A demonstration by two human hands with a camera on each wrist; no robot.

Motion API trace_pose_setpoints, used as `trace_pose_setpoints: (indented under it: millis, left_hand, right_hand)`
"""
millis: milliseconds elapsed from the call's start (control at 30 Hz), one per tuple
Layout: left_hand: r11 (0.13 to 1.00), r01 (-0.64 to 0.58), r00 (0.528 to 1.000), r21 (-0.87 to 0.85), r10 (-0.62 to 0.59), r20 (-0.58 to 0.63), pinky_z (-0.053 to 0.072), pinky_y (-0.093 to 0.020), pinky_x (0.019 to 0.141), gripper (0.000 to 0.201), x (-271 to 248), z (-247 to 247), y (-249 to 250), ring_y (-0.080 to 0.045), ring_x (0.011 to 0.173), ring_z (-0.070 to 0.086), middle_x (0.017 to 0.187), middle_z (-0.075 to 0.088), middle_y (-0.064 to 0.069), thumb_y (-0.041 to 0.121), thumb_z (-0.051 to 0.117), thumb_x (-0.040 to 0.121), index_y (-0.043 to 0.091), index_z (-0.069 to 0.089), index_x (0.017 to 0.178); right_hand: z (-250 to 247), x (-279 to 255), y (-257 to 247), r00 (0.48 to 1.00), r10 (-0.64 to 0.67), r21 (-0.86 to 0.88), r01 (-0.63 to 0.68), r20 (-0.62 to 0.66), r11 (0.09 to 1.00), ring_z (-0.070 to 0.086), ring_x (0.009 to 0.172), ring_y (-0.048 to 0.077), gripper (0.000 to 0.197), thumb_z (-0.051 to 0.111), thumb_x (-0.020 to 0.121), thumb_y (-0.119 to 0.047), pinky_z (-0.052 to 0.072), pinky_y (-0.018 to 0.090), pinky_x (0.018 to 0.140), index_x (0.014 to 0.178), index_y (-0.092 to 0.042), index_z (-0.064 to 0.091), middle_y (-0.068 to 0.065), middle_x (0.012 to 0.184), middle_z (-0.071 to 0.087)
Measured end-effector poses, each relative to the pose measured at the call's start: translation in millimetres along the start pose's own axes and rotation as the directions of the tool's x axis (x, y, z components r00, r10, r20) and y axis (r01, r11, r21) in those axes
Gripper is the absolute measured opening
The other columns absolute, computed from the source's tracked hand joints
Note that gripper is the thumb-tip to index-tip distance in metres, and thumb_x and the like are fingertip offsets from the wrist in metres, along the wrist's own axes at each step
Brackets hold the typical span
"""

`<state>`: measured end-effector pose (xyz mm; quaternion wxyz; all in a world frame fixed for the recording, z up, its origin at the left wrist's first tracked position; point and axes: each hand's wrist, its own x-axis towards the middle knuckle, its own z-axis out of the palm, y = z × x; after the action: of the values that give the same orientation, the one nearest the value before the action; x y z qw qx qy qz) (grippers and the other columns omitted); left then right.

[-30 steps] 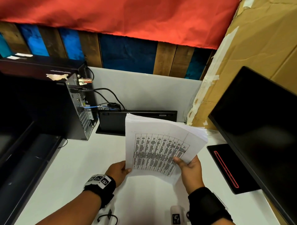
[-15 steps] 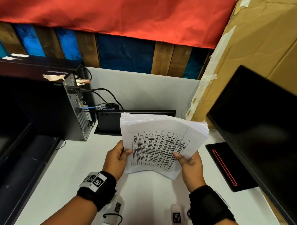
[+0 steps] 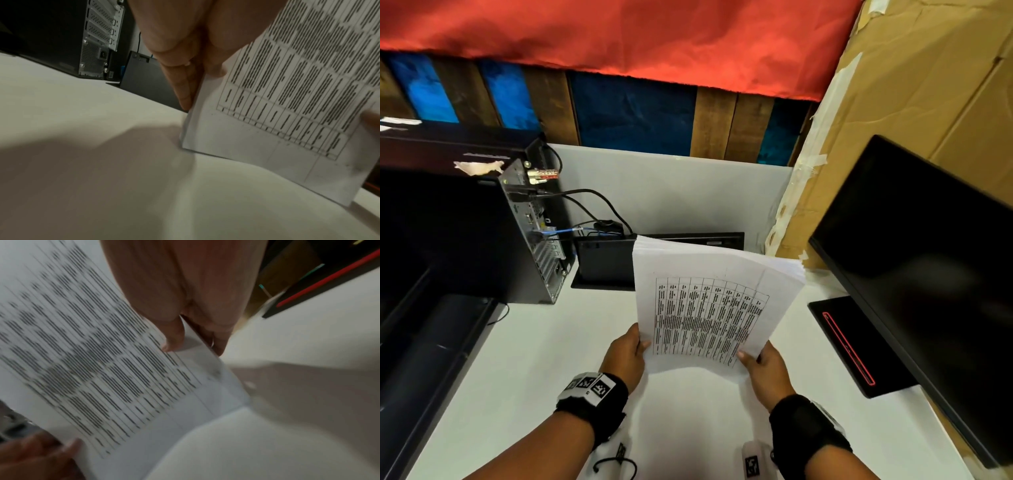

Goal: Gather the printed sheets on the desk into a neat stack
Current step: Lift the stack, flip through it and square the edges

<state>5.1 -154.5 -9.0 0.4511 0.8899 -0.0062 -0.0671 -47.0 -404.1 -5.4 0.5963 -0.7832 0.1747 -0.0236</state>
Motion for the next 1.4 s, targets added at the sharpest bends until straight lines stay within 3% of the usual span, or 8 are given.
trace_pose_setpoints:
  millis: [367,467,600,667,800,1033,1200,1400]
  left_hand:
    - [0.998,0.063,0.972,0.011,-0.064,0.226,0.042,-0.02,0.059,0.035,-0.4,21.3,49.2,-0.014,0.092,0.061,0.075,0.05,0.005,-0.01,0.039,0.088,0.017,0.037,0.066]
    - [0.994,0.113,0.925,-0.008,-0.102,0.366,0.039,-0.017,0.051,0.019,-7.7,46.9,61.0,-0.017,0.106,0.06,0.104,0.055,-0.014,-0.01,0.035,0.09,0.003,0.049,0.088]
    - [0.99,0.117,0.851,0.082,-0.142,0.506,0.035,-0.021,0.086,0.035,-16.3,85.1,62.9,-0.02,0.129,0.05,0.139,0.043,-0.019,-0.003,0.032,0.094,0.005,0.042,0.127]
    - [0.982,0.137,0.826,0.127,-0.184,0.533,0.036,-0.026,0.085,0.014,-20.6,100.1,60.6,-0.024,0.113,0.053,0.115,0.052,-0.011,0.003,0.034,0.097,0.012,0.044,0.103]
    - [0.965,0.149,0.827,0.214,-0.24,0.509,0.024,-0.027,0.071,0.038,-27.2,117.5,55.0,-0.017,0.086,0.031,0.073,0.029,0.002,0.015,0.037,0.1,0.018,0.019,0.067]
    - [0.954,0.292,0.814,0.062,-0.282,0.508,0.046,-0.031,0.073,0.011,-36.4,125.5,56.7,-0.023,0.08,0.051,0.09,0.051,-0.009,0.011,0.047,0.097,0.015,0.042,0.088]
    - [0.869,0.454,0.809,-0.199,-0.308,0.501,0.05,-0.029,0.034,0.035,-43.7,122.5,59.4,-0.025,0.049,0.055,0.078,0.054,-0.013,-0.01,0.044,0.093,0.007,0.045,0.123]
    - [0.89,0.419,0.819,-0.179,-0.285,0.499,0.057,-0.038,0.047,0.048,-46.8,129.7,53.7,-0.024,0.051,0.057,0.077,0.052,-0.009,-0.011,0.054,0.088,0.006,0.044,0.131]
  right_hand:
    - [-49.1,-6.9,-4.9,0.97,0.113,-0.064,-0.129,-0.214,0.99,0.056,0.113,0.019,0.035,0.044,0.095,0.008,0.039,0.026,0.093,0.129,0.001,0.047,0.008,0.115,0.059]
    - [-78.6,-19.8,12.5,0.962,0.127,-0.149,-0.167,-0.244,0.975,0.062,0.094,0.019,0.021,0.043,0.093,0.009,0.051,0.025,0.077,0.109,-0.002,0.052,0.012,0.102,0.065]
    - [-107.1,-27.2,46.6,0.956,0.189,-0.241,-0.243,-0.225,0.94,0.054,0.07,0.014,0.019,0.042,0.092,0.002,0.052,0.036,0.066,0.095,-0.016,0.044,0.004,0.083,0.058]
    - [-115.5,-26.3,57.7,0.953,0.218,-0.293,-0.274,-0.21,0.916,0.05,0.07,0.016,0.017,0.043,0.094,-0.002,0.047,0.034,0.07,0.095,-0.019,0.04,-0.001,0.077,0.05]
    - [-122.5,-22.1,65.0,0.948,0.24,-0.369,-0.303,-0.206,0.879,0.056,0.09,0.028,0.016,0.048,0.096,-0.006,0.04,0.028,0.079,0.112,-0.007,0.046,0.017,0.098,0.058]
    - [-124.0,-22.7,80.1,0.917,0.293,-0.398,-0.384,-0.271,0.833,0.059,0.088,0.031,0.007,0.05,0.094,-0.005,0.045,0.034,0.082,0.096,-0.009,0.044,0.013,0.085,0.059]
    - [-129.7,-31.2,82.5,0.891,0.336,-0.389,-0.439,-0.305,0.81,0.059,0.097,0.03,0.014,0.056,0.093,-0.009,0.042,0.031,0.086,0.106,-0.004,0.056,0.012,0.095,0.06]
    - [-133.6,-37.3,82.9,0.896,0.349,-0.405,-0.437,-0.275,0.803,0.063,0.101,0.032,0.036,0.054,0.087,0.003,0.048,0.031,0.092,0.122,-0.001,0.059,0.013,0.101,0.067]
